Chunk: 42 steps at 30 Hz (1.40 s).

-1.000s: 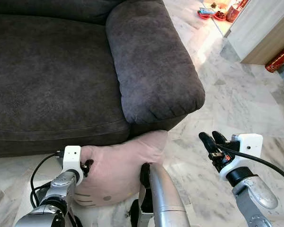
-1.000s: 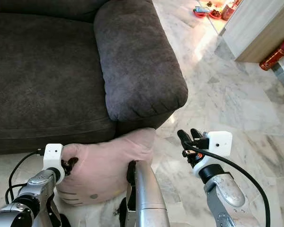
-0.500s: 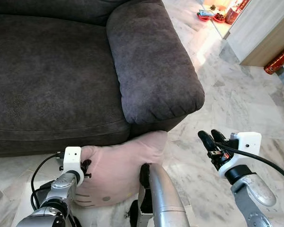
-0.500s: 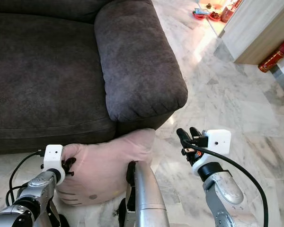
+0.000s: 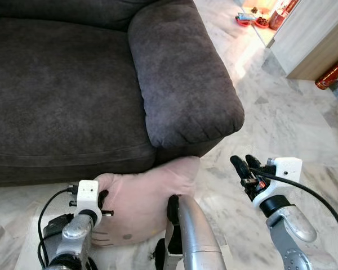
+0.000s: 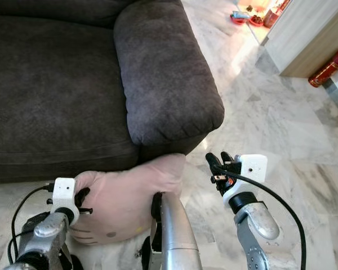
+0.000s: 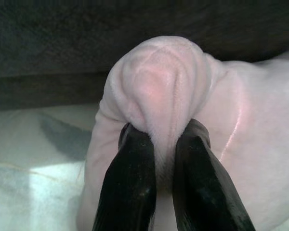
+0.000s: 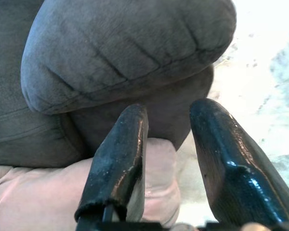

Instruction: Move the pillow to the sofa from floor

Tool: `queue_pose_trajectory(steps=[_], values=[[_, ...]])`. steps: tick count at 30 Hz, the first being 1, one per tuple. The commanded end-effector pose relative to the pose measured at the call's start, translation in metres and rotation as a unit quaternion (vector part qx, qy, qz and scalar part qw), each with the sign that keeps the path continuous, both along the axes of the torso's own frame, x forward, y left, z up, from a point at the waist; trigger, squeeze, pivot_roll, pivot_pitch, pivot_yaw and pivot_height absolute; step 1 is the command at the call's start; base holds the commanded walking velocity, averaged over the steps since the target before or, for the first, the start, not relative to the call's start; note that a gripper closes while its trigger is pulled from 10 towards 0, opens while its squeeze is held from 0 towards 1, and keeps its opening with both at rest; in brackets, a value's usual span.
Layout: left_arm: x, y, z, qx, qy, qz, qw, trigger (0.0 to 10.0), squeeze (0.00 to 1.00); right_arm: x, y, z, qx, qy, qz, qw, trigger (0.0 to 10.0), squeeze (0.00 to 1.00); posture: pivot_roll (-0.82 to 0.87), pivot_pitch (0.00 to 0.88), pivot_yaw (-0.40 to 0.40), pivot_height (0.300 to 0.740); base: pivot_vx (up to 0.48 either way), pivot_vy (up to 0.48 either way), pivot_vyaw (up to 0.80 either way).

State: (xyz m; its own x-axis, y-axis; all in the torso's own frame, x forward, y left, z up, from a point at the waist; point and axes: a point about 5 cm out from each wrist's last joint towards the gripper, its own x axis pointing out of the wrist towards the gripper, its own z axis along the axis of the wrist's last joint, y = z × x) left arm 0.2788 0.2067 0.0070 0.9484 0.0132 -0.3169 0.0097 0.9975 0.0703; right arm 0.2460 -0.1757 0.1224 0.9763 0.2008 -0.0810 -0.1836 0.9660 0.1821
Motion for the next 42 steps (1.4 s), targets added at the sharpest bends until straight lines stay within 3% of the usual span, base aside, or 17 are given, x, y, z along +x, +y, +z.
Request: queue_pose_trajectory(steps=[1, 9, 30, 31, 32, 33, 34, 42], values=[[0.000, -0.006, 0.007, -0.002, -0.038, -0.009, 0.999, 10.0, 0.00, -0.002, -0.005, -0.006, -0.004, 0.007, -0.011, 1.000, 10.0, 0.00, -0.09, 0.158, -0.232, 0.513, 0.000, 0.000, 0.00], [-0.007, -0.019, 0.025, 0.009, -0.097, -0.028, 0.995, 10.0, 0.00, 0.005, 0.002, -0.011, 0.004, 0.001, -0.014, 1.000, 10.0, 0.00, -0.06, 0.130, -0.208, 0.513, 0.000, 0.000, 0.00], [-0.014, -0.023, 0.034, 0.015, -0.092, -0.030, 0.995, 10.0, 0.00, 0.007, 0.003, -0.013, 0.003, -0.009, -0.014, 1.000, 10.0, 0.00, -0.06, 0.130, -0.208, 0.513, 0.000, 0.000, 0.00], [-0.013, -0.025, 0.037, 0.014, -0.096, -0.039, 0.995, 10.0, 0.00, 0.009, 0.006, -0.015, 0.008, -0.012, -0.019, 1.000, 10.0, 0.00, -0.03, 0.088, -0.166, 0.513, 0.000, 0.000, 0.00], [-0.012, -0.024, 0.034, 0.015, -0.065, -0.056, 0.996, 10.0, 0.91, 0.011, 0.006, -0.018, 0.012, -0.015, -0.029, 0.999, 10.0, 0.00, -0.03, 0.092, -0.163, 0.513, 0.000, 0.000, 0.00], [-0.012, -0.024, 0.034, 0.015, -0.065, -0.056, 0.996, 10.0, 0.91, 0.011, 0.006, -0.018, 0.012, -0.015, -0.029, 0.999, 10.0, 0.00, -0.03, 0.092, -0.163, 0.513, 0.000, 0.000, 0.00], [-0.012, -0.019, 0.032, 0.013, -0.054, -0.052, 0.997, 10.0, 1.00, 0.009, 0.005, -0.018, 0.012, -0.014, -0.030, 0.999, 10.0, 0.00, -0.03, 0.097, -0.165, 0.513, 0.000, 0.000, 0.00], [-0.010, 0.003, 0.029, 0.024, -0.013, -0.060, 0.998, 10.0, 1.00, 0.005, 0.004, -0.020, 0.008, -0.009, -0.027, 1.000, 10.0, 0.00, -0.04, 0.119, -0.175, 0.513, 0.000, 0.000, 0.00]])
